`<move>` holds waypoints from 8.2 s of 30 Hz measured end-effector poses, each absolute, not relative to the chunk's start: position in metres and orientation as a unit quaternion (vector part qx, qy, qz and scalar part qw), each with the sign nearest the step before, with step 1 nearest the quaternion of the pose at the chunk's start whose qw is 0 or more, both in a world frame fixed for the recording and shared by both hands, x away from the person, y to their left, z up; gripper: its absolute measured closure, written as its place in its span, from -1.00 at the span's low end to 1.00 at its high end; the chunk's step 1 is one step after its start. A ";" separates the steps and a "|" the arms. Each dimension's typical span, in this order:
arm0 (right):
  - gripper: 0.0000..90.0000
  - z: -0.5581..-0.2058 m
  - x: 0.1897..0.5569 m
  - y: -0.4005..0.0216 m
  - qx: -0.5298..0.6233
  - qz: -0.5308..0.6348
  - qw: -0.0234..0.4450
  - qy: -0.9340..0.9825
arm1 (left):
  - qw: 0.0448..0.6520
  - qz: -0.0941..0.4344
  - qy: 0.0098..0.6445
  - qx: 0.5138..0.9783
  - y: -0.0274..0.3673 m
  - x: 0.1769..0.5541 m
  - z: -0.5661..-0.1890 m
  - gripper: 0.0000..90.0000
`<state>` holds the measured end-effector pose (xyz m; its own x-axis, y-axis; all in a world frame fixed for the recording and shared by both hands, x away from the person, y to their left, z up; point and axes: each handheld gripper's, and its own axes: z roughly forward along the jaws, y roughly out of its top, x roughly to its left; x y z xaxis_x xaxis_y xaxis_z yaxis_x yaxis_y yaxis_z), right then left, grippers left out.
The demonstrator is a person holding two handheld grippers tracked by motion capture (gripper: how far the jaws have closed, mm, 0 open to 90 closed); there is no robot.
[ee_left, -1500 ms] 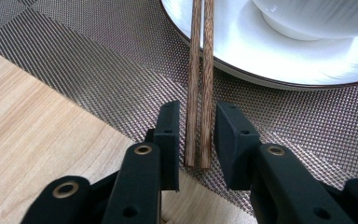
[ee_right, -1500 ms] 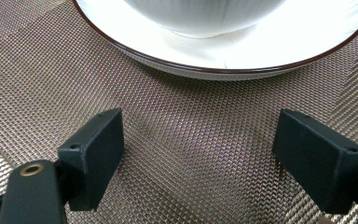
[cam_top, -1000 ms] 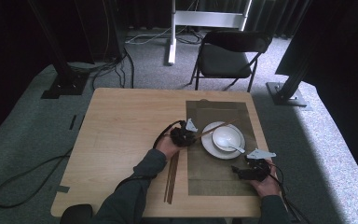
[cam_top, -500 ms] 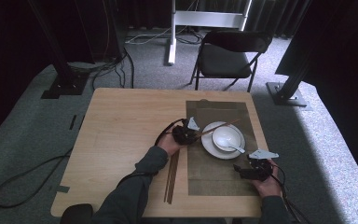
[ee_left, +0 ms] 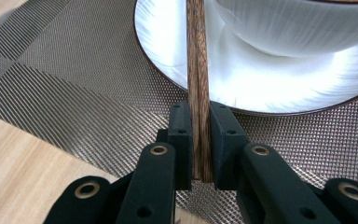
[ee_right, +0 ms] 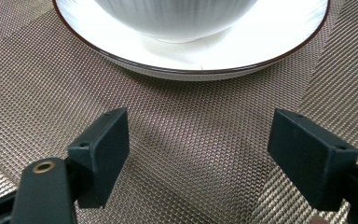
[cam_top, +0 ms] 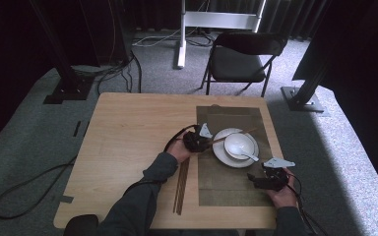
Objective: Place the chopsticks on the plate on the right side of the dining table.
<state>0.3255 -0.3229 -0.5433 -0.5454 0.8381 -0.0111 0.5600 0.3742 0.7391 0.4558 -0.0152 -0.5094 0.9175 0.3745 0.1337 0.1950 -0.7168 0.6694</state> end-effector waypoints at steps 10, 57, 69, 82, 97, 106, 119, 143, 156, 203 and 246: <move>-0.50 -0.541 0.324 -0.327 0.442 0.356 0.205 0.797 | 0.341 0.131 0.138 0.921 -0.019 0.456 -0.509 0.80; -0.35 -0.516 0.354 -0.351 0.504 0.373 0.255 0.736 | 0.351 0.123 0.154 0.915 -0.007 0.451 -0.517 0.36; -0.35 -0.513 0.375 -0.346 0.513 0.359 0.265 0.733 | 0.353 0.138 0.156 0.912 0.002 0.445 -0.512 0.33; -0.35 -0.507 0.401 -0.341 0.519 0.341 0.280 0.732 | 0.345 0.146 0.169 0.912 0.014 0.442 -0.514 0.28; -0.35 -0.504 0.418 -0.338 0.523 0.341 0.280 0.729 | 0.332 0.162 0.161 0.915 0.016 0.432 -0.516 0.36; -0.35 -0.501 0.430 -0.335 0.527 0.337 0.278 0.729 | 0.327 0.163 0.172 0.915 0.011 0.431 -0.518 0.39; -0.33 -0.494 0.451 -0.327 0.539 0.332 0.277 0.723 | 0.324 0.167 0.180 0.914 0.013 0.431 -0.517 0.39; -0.32 -0.495 0.483 -0.315 0.565 0.304 0.265 0.720 | 0.328 0.162 0.196 0.910 0.012 0.429 -0.522 0.38; -0.32 -0.495 0.491 -0.311 0.561 0.283 0.268 0.731 | 0.331 0.154 0.203 0.909 0.011 0.428 -0.523 0.45; -0.30 -0.502 0.491 -0.308 0.560 0.244 0.264 0.746 | 0.311 0.172 0.251 0.900 -0.003 0.440 -0.517 0.79; -0.27 -0.502 0.475 -0.336 0.575 0.258 0.262 0.731 | 0.302 0.167 0.284 0.894 -0.020 0.459 -0.518 0.78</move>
